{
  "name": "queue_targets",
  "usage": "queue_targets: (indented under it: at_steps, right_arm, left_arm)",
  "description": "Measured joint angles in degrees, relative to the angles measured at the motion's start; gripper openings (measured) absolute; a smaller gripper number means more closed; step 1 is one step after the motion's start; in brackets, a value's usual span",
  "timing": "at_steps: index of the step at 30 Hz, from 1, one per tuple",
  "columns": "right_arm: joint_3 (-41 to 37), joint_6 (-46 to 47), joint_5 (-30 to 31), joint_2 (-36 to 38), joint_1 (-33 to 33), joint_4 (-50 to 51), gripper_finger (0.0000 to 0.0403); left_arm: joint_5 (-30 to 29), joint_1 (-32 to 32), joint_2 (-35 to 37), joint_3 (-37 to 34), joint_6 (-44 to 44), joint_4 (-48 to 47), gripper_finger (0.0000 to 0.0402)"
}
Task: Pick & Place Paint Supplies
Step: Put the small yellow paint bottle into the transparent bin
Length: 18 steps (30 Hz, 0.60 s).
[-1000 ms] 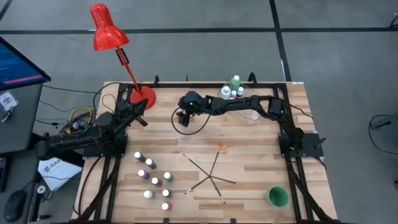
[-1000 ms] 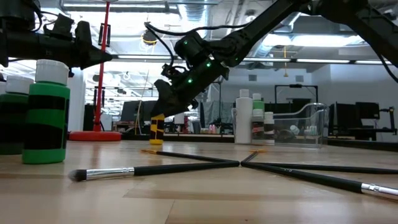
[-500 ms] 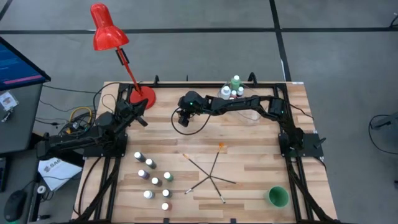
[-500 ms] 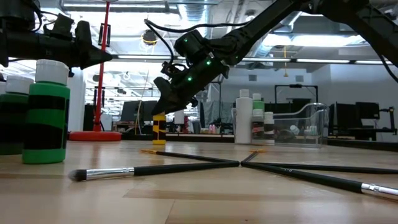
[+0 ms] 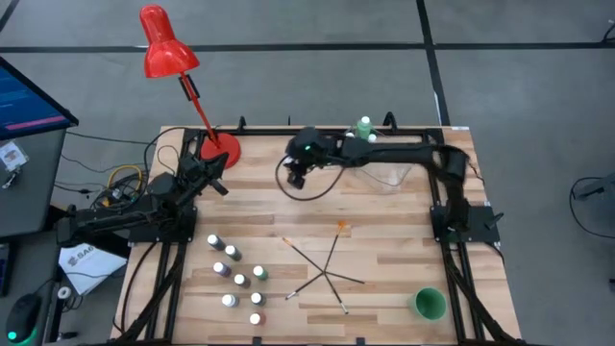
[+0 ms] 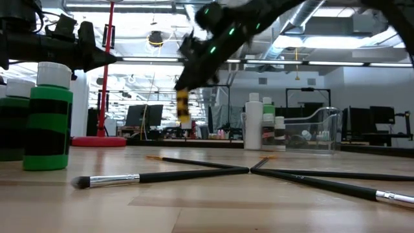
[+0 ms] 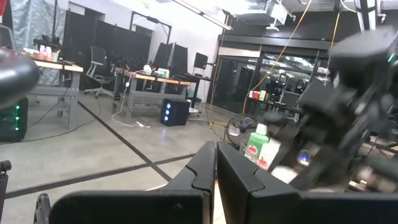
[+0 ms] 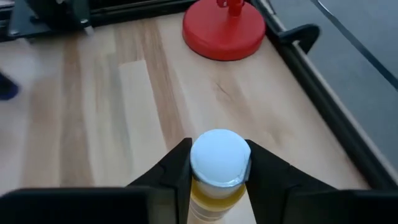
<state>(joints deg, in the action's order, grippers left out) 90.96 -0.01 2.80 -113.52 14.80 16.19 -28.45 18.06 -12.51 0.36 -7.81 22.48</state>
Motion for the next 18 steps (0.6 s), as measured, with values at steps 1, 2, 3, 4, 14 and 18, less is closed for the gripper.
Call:
queue_targets:
  at_steps: [1, 2, 3, 4, 14, 18]
  right_arm:
    - [-0.49, -0.04, 0.03, 2.14, 0.14, 2.2, 0.011]
    - [-0.98, -0.02, 0.03, 4.28, 0.3, 4.06, 0.011]
    - [-1.8, -0.05, 0.07, 6.64, 0.44, 5.97, 0.011]
    - [-2.96, -0.07, 0.2, 9.17, 0.61, 7.79, 0.011]
    - [-25.62, 7.14, 15.68, 37.29, 1.3, 10.02, 0.011]
    - [-34.72, 10.11, 20.67, 44.66, 2.72, 6.17, 0.011]
  left_arm:
    - [0.0, 0.0, -0.01, 0.0, 0.0, 0.02, 0.0008]
    - [0.01, 0.0, 0.0, 0.0, 0.0, 0.04, 0.0008]
    - [0.01, 0.0, 0.0, 0.0, 0.01, 0.07, 0.0008]
    - [0.0, 0.0, 0.0, 0.0, 0.0, 0.09, 0.0008]
    - [0.0, 0.0, 0.0, 0.0, 0.0, 0.49, 0.0008]
    - [0.0, 0.0, -0.01, 0.0, 0.0, 0.54, 0.0008]
